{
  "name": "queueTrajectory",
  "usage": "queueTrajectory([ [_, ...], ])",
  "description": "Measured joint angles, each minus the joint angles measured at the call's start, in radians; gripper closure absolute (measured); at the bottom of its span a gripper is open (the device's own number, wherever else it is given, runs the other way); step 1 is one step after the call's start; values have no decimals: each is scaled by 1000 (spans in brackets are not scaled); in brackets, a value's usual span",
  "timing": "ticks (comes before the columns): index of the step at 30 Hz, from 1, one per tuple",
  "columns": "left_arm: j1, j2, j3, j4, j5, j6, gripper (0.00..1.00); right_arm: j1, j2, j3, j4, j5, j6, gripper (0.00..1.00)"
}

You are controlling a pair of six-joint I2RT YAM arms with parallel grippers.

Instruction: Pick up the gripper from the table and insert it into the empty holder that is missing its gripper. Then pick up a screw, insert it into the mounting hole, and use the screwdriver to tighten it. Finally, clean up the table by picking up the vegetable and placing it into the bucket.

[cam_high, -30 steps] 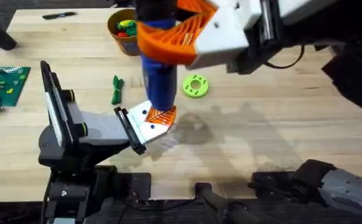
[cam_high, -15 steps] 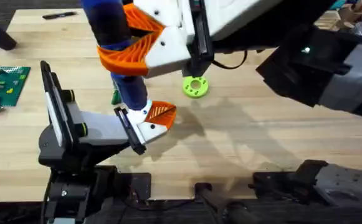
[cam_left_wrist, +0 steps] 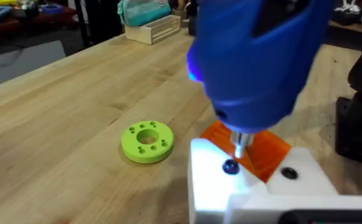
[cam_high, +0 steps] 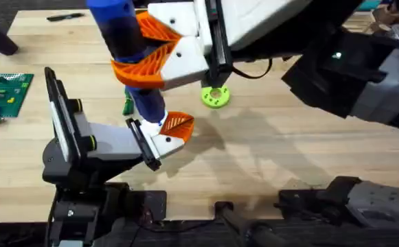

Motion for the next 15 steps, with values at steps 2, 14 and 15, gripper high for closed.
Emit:
queueTrajectory([
  [2, 0, 0, 0, 0, 0, 0, 991, 0, 0, 0, 0, 0, -5, 995],
  [14, 0, 0, 0, 0, 0, 0, 991, 0, 0, 0, -32, 0, -25, 995],
  [15, 0, 0, 0, 0, 0, 0, 991, 0, 0, 0, -32, 0, -26, 995],
])
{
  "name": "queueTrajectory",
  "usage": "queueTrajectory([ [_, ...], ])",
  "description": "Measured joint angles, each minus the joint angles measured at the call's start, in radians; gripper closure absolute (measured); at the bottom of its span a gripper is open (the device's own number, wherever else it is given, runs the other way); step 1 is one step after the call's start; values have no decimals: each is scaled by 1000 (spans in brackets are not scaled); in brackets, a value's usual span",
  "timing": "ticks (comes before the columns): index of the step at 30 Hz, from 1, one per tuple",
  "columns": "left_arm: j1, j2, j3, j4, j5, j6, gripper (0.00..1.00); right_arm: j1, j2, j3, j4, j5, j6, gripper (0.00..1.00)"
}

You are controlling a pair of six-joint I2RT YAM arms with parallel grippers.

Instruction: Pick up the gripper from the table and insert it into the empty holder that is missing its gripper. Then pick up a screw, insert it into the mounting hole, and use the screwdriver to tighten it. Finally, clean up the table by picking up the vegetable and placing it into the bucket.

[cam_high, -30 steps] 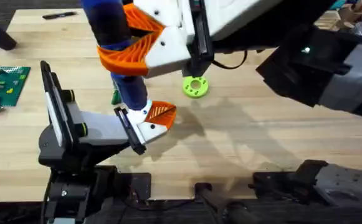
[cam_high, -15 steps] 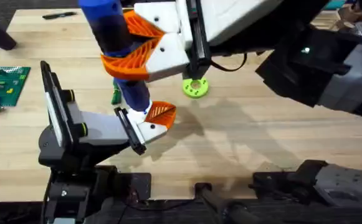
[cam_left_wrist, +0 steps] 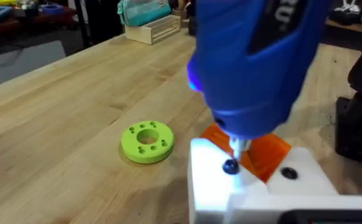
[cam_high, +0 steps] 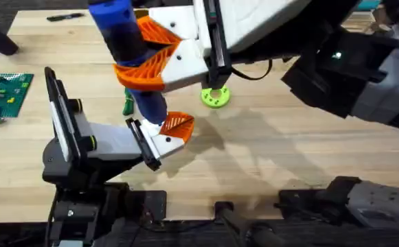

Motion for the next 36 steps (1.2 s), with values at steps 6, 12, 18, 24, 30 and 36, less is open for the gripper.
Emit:
queueTrajectory([
  [6, 0, 0, 0, 0, 0, 0, 991, 0, 0, 0, 0, 0, -8, 995],
  [12, 0, 0, 0, 0, 0, 0, 991, 0, 3, 0, 2, 0, -12, 995],
  [18, 0, 0, 0, 0, 0, 0, 991, 0, 15, 0, 2, 5, -19, 995],
  [24, 0, 0, 0, 0, 0, -2, 991, 0, 23, 0, 5, 7, -19, 995],
  [30, 0, 0, 0, 0, 0, -1, 991, 0, 24, 0, 5, 7, -19, 995],
  [36, 0, 0, 0, 1, -2, 0, 991, 0, 38, 11, 129, 7, -6, 995],
])
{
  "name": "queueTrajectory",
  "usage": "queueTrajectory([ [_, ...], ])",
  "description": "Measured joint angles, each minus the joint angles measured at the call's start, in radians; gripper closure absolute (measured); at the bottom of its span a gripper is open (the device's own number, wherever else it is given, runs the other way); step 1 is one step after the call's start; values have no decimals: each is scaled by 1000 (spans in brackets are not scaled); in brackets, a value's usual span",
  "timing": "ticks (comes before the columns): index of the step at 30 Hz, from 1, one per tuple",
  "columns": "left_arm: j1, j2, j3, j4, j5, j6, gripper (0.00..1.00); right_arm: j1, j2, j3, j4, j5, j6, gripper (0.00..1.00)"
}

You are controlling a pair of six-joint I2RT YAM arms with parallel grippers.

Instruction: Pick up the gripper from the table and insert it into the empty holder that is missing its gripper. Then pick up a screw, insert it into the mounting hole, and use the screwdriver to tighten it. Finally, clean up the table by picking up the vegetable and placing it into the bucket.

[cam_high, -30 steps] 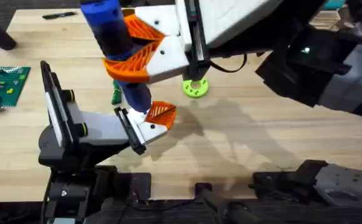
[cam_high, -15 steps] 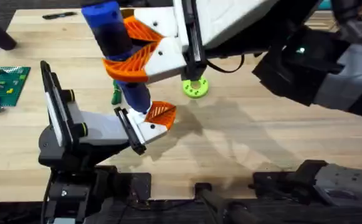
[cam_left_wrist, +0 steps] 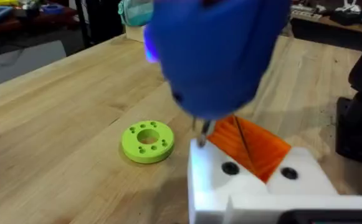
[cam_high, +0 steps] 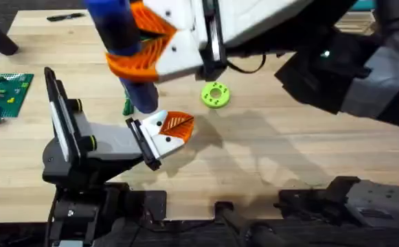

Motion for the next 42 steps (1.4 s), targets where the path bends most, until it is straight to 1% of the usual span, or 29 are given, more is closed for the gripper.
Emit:
queueTrajectory([
  [5, 0, 0, 0, 0, 0, 0, 991, -11, 2, 94, 2, -1, 7, 995],
  [9, 0, 0, 0, 0, 0, 0, 991, -41, 1, 147, -6, -1, 5, 995],
  [11, 0, 0, 0, 0, 0, 0, 991, -69, 1, 153, -39, 0, -4, 995],
  [13, 0, 0, 0, 0, 0, 0, 991, -105, 1, 153, -106, 8, -39, 995],
  [15, 0, 0, 0, 0, 0, 0, 991, -146, 2, 153, -198, 31, -108, 995],
  [17, 0, 0, 0, 0, 0, 0, 991, -189, 1, 153, -301, 82, -196, 995],
  [22, 0, 0, 0, 0, 0, 0, 991, -287, 5, 153, -555, 274, -492, 995],
  [25, 0, 0, 0, 0, -1, 0, 991, -341, 23, 153, -659, 381, -687, 995],
  [30, 0, 0, 0, 0, -1, 0, 991, -419, 104, 153, -680, 518, -898, 995],
  [35, 0, 0, 0, 0, -1, 0, 991, -488, 226, 153, -676, 609, -1066, 995],
  [42, 0, 0, 0, 0, -1, 0, 991, -530, 386, 153, -658, 736, -1232, 995],
])
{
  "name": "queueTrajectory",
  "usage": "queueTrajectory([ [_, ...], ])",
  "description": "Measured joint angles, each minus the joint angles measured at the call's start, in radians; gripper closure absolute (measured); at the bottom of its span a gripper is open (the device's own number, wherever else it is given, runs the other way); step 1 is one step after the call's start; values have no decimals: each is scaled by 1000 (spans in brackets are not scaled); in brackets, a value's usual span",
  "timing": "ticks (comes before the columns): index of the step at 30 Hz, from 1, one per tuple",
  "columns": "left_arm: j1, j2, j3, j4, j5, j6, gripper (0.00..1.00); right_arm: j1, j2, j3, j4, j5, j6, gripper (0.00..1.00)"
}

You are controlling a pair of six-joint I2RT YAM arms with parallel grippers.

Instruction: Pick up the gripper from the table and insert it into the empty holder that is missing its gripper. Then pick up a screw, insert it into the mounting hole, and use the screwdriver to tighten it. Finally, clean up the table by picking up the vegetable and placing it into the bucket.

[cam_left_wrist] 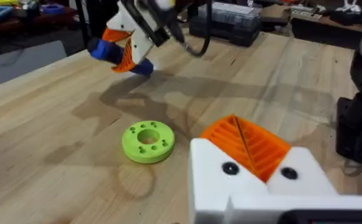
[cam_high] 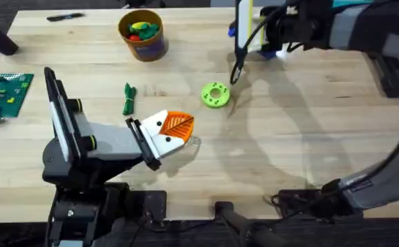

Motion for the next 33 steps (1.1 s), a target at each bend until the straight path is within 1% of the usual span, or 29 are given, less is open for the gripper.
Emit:
queueTrajectory([
  [6, 0, 0, 0, 0, 0, 0, 991, -25, 56, 0, 14, 74, -65, 995],
  [11, 0, 0, 0, 0, 0, 0, 991, -49, 100, 6, 20, 99, -84, 995],
  [14, 0, 0, 0, 0, 0, 0, 991, -51, 146, 11, 26, 111, -101, 995],
  [17, 0, 0, 0, 0, 0, 0, 991, -51, 159, 16, 31, 111, -104, 994],
  [18, 0, 0, 0, 0, 0, 0, 991, -51, 158, 21, 22, 107, -95, 804],
  [19, 0, 0, 0, 0, 0, 0, 991, -51, 158, 24, 22, 106, -94, 720],
  [21, 0, 0, 0, 0, 0, 0, 991, -51, 158, 28, 22, 101, -87, 501],
  [22, 0, 0, 0, 0, 0, 0, 991, -49, 157, 31, 26, 97, -85, 345],
  [24, 0, 0, 0, 0, 0, 0, 991, -48, 153, 41, 39, 94, -79, 74],
  [25, 0, 0, 0, 0, 0, 0, 991, -48, 149, 49, 34, 95, -63, 11],
  [28, 0, 0, 0, 0, 0, 0, 991, -45, 146, 49, 31, 102, -12, 10],
  [31, 0, 0, 0, 0, 0, 0, 991, -42, 131, 45, 11, 107, 95, 9],
  [32, 0, 0, 0, 0, 0, 0, 991, -39, 121, 40, 6, 108, 148, 9],
  [33, 0, 0, 0, 0, 0, 0, 991, -34, 76, 35, -13, 109, 314, 10],
])
